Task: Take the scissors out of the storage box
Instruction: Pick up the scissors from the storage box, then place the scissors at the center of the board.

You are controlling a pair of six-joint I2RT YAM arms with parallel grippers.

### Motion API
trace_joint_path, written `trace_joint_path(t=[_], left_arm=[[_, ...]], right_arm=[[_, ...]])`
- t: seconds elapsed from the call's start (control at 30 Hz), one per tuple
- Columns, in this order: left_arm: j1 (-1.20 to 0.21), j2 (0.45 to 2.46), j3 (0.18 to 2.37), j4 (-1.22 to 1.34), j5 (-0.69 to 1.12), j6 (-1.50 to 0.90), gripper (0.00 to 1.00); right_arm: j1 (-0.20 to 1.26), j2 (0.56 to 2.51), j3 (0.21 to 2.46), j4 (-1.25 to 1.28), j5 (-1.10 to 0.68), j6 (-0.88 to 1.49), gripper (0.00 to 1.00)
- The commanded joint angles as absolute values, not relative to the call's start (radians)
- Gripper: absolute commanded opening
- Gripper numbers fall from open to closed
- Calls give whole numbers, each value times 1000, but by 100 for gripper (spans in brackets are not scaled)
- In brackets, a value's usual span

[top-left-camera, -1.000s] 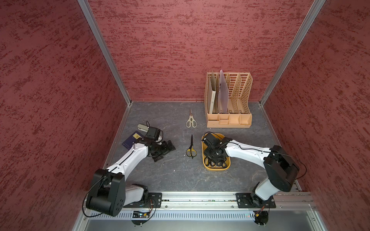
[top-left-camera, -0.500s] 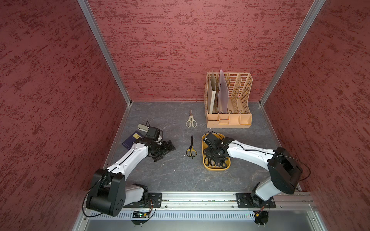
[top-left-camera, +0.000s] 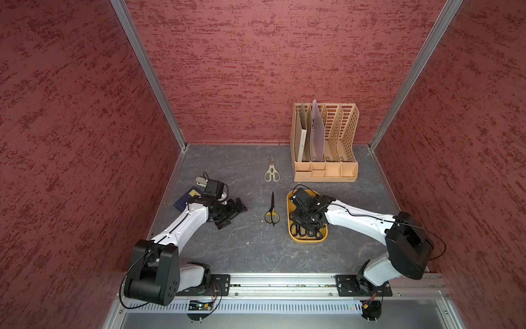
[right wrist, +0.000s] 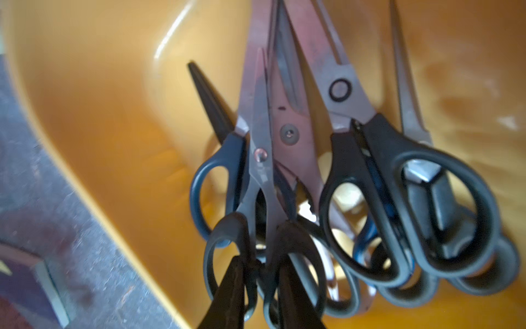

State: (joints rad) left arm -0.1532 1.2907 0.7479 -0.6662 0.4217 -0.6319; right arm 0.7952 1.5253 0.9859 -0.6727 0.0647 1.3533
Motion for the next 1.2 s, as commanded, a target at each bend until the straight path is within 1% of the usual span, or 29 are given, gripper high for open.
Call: trace_joint_path(t=[0.0,0.17,0.23,0.37,0.47,0.67,0.8,0.97,1.17], left_arm=[[-138,1302,746,-637,458,-631,100],[-132,1295,765,-640,463,-624,100],[-131,1291,767,-640,467,-624,100],[-125,1277,755,-638,478,-627,100],[-112,1266,743,-639,485,-615,100],[-60,1263,723,-647,515,-596,100],[-36,1268,733,-659,518,-572,100],[-6,1279,755,-673,520,-562,100],[12,1292,785,-700,504,-548,100]], right_arm=[[800,1462,1000,-701,77,1256,14],[812,1374,1021,-747,61,1181,14],[838,1356,1030,-753,65,1164,14],[907,1370,1071,-753,79,1141,14],[956,1420,1115,-718,80,1113,14],[975,1592,1240,-630,85,1021,14],[970,1762,1422,-627,81,921,14],[931,1958,1626,-646,28,846,14],[864,2149,1828,-676,-29,777,14]])
